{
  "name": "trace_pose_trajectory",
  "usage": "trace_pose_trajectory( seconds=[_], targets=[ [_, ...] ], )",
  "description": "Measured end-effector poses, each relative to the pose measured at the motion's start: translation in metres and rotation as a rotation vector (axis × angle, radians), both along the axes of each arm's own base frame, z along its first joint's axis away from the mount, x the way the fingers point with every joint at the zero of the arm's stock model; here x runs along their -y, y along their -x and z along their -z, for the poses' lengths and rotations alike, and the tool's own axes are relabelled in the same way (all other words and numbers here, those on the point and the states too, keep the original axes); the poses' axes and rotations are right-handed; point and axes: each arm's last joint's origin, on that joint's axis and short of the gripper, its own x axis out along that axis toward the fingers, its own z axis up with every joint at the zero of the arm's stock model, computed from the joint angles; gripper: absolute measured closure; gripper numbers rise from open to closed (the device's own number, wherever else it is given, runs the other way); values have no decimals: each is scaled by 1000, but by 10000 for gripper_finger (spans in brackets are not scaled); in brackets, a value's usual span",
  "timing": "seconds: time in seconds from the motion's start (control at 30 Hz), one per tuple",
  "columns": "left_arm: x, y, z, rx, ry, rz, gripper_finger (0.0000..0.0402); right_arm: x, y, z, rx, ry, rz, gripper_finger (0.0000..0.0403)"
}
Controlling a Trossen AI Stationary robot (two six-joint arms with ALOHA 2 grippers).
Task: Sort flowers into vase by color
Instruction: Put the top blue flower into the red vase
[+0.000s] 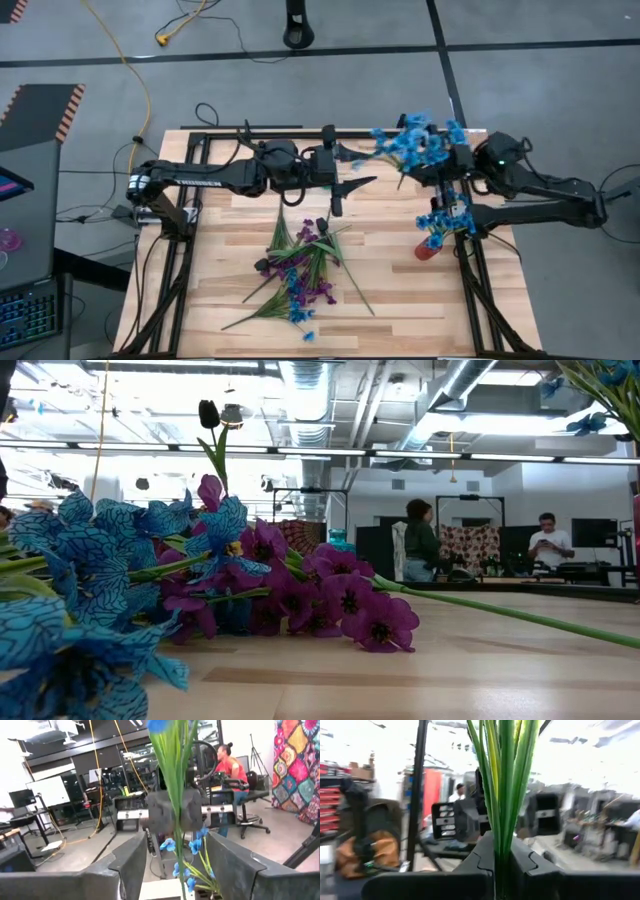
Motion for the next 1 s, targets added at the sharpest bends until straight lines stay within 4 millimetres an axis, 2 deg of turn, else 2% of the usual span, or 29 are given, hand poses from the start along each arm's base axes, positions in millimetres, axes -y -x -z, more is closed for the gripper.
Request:
trace_pose_trajectory(
  seconds=[0.13,0.3,0.53,0.77,1.0],
  targets=[
    [0,7,-3,-33,2,0,208,2,15,-7,55,20,80,358],
    [0,9,2,-113,5,-18,208,9,31,-11,94,25,176,357],
    [0,9,14,-233,-4,-19,210,16,55,-5,16,6,317,357],
    [1,19,19,-343,-4,-18,256,6,92,-6,62,22,437,356],
    [1,20,39,-397,35,-20,310,-6,117,11,5,-44,518,359]
  ],
)
